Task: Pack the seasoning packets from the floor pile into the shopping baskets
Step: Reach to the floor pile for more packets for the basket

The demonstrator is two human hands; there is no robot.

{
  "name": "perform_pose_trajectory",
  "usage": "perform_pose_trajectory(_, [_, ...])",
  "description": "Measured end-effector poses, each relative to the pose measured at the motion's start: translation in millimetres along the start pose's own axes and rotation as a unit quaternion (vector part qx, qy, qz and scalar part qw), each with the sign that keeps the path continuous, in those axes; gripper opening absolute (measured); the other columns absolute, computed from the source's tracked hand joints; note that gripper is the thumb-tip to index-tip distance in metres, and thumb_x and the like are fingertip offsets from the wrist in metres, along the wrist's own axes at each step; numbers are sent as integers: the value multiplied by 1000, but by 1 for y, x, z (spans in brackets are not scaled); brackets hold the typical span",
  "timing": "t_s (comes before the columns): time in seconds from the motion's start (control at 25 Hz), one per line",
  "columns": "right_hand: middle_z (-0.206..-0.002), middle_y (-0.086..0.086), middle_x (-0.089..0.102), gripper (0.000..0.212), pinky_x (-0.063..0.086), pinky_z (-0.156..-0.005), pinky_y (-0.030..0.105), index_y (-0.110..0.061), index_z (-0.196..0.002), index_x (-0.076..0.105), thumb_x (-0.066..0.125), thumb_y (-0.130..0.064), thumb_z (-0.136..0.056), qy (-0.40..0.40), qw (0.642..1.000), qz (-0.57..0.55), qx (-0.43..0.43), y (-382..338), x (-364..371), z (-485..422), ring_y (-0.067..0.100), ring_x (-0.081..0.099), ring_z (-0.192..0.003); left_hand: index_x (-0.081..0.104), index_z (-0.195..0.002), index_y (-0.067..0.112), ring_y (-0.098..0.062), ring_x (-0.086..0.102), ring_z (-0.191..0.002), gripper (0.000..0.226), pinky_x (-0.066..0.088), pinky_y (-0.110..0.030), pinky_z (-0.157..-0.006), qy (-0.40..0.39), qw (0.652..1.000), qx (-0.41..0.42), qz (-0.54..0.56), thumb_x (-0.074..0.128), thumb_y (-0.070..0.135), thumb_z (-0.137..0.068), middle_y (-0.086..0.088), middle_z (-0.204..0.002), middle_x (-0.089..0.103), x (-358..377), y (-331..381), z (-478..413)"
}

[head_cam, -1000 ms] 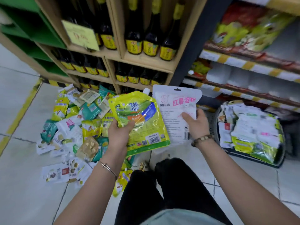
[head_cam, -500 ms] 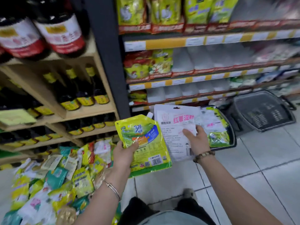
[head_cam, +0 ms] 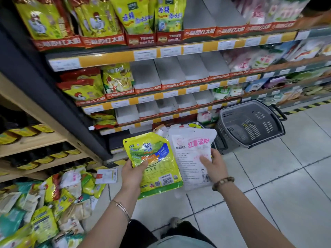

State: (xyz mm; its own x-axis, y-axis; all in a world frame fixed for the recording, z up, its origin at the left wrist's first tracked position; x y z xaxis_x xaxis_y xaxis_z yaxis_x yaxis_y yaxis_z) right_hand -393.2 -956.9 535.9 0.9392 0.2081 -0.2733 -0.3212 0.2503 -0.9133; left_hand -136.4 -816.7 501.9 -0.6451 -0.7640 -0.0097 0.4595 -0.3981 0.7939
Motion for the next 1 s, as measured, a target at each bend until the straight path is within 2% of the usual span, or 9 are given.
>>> perform_pose_trajectory(0.12, [-87, -9, 63, 23, 47, -54, 9, -16, -98, 55, 57, 4, -86, -8, 1000, 15, 23, 19, -30, -27, -4, 61, -71, 58, -85, 22, -8, 62, -69, 20, 45, -21, -53, 16, 1000, -8, -14, 69, 5, -84, 3, -85, 67, 36, -8, -2])
perform_pose_trajectory(0.2, [-92, 0, 66, 23, 49, -58, 14, -11, -103, 57, 56, 5, -86, -11, 999, 20, 50, 36, -41, -42, 6, 64, -78, 56, -81, 24, -4, 60, -67, 23, 44, -20, -51, 24, 999, -11, -30, 68, 4, -84, 9, -80, 64, 52, -12, -7])
perform_pose_trajectory(0.28, [-98, 7, 65, 25, 49, -62, 19, -3, -111, 56, 57, 3, -87, -1, 997, 16, 81, 51, -47, -60, 16, 63, -84, 57, -82, 24, -8, 61, -72, 23, 47, -25, -61, 24, 998, -16, -56, 68, 3, -84, 6, -82, 65, 67, -14, -17])
perform_pose_trajectory(0.36, [-98, 9, 64, 24, 48, -61, 21, -4, -109, 55, 58, 0, -86, 33, 993, 24, 111, 64, -54, -81, 17, 61, -81, 59, -83, 24, -12, 61, -76, 22, 48, -30, -71, 24, 996, -26, -83, 68, 4, -84, 3, -85, 66, 82, -16, -36])
perform_pose_trajectory(0.48, [-100, 16, 64, 23, 50, -74, 35, -5, -106, 55, 59, 0, -84, 95, 983, 28, 155, 81, -62, -108, 28, 61, -87, 62, -87, 21, -20, 63, -83, 17, 49, -33, -77, 28, 992, -31, -119, 69, 6, -83, 0, -87, 67, 102, -24, -73])
perform_pose_trajectory(0.64, [-94, 17, 66, 27, 42, -64, 27, -3, -110, 56, 60, -5, -83, 151, 967, 73, 191, 110, -76, -153, 29, 62, -83, 63, -105, 9, -30, 63, -98, 22, 50, -37, -84, 27, 975, -46, -215, 69, 16, -85, -10, -103, 68, 139, -50, -128])
perform_pose_trajectory(0.76, [-97, 18, 65, 23, 44, -67, 31, -8, -106, 53, 61, -9, -85, 111, 964, 120, 212, 139, -70, -189, 29, 59, -83, 61, -111, 9, -34, 60, -104, 30, 48, -40, -87, 32, 950, -63, -304, 66, 26, -87, -12, -111, 66, 160, -73, -164])
perform_pose_trajectory(0.88, [-94, 14, 65, 17, 43, -70, 33, -12, -99, 54, 60, -6, -85, 39, 966, 158, 202, 175, -49, -229, 30, 60, -85, 60, -115, 9, -36, 60, -103, 32, 47, -42, -86, 25, 929, -55, -366, 65, 24, -88, -16, -110, 66, 178, -107, -205])
perform_pose_trajectory(1.0, [-100, 8, 61, 31, 47, -79, 39, -7, -115, 54, 57, 0, -85, -45, 966, 168, 194, 224, -21, -267, 26, 57, -93, 59, -121, 13, -34, 59, -104, 32, 46, -36, -84, 33, 933, -62, -353, 62, 17, -89, -13, -113, 66, 192, -152, -237])
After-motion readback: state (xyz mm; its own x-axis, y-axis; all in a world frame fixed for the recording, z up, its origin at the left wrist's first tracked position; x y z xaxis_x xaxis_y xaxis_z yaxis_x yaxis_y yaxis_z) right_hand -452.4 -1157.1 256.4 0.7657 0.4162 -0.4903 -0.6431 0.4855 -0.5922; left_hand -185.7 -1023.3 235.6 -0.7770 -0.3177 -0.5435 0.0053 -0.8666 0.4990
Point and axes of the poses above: each hand's wrist, its own z-axis away from the middle knuckle, its own x-axis out of the palm, y = z × x, the point moved 8 cm from there along -z, towards the middle knuckle
